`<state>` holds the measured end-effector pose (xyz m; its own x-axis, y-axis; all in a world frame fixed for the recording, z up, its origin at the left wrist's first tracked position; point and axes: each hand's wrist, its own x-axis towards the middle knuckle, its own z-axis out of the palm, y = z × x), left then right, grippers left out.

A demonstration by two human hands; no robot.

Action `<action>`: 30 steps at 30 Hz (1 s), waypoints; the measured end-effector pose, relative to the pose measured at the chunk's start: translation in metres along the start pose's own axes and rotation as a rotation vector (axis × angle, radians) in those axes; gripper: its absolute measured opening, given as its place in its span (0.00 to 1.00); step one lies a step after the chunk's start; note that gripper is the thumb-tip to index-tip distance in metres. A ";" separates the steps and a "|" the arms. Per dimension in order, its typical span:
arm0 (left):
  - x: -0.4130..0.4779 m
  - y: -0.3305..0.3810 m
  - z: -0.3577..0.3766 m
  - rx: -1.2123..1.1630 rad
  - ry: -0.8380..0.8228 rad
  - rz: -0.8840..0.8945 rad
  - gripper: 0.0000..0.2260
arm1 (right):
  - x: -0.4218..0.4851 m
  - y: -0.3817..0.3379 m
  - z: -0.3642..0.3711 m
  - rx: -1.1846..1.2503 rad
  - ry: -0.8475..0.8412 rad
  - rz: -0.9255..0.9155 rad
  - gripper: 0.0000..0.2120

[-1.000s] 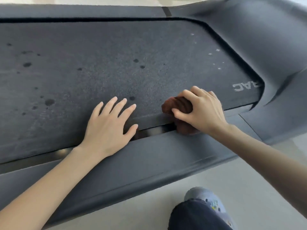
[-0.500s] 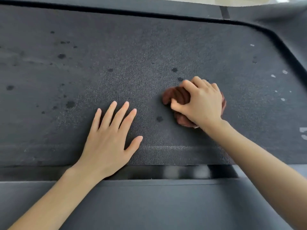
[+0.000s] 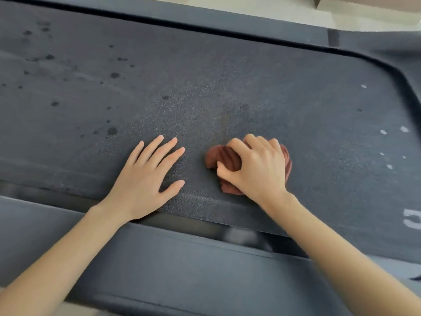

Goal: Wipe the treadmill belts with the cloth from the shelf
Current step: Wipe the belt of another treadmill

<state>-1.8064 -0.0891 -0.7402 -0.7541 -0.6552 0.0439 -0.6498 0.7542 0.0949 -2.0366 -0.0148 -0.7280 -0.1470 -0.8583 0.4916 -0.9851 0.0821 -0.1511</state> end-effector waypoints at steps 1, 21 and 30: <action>0.000 0.001 0.000 0.000 0.004 -0.002 0.29 | -0.015 -0.007 -0.005 0.011 0.003 -0.020 0.13; 0.041 -0.026 0.004 -0.115 0.044 0.194 0.29 | 0.122 0.018 0.062 -0.235 -0.070 0.313 0.22; 0.033 -0.021 0.005 -0.089 0.051 0.169 0.29 | 0.023 0.003 0.005 -0.124 -0.081 0.115 0.21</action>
<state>-1.8179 -0.1259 -0.7460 -0.8445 -0.5227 0.1167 -0.5016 0.8483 0.1697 -2.0422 -0.0374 -0.7214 -0.2563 -0.8773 0.4057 -0.9665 0.2393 -0.0932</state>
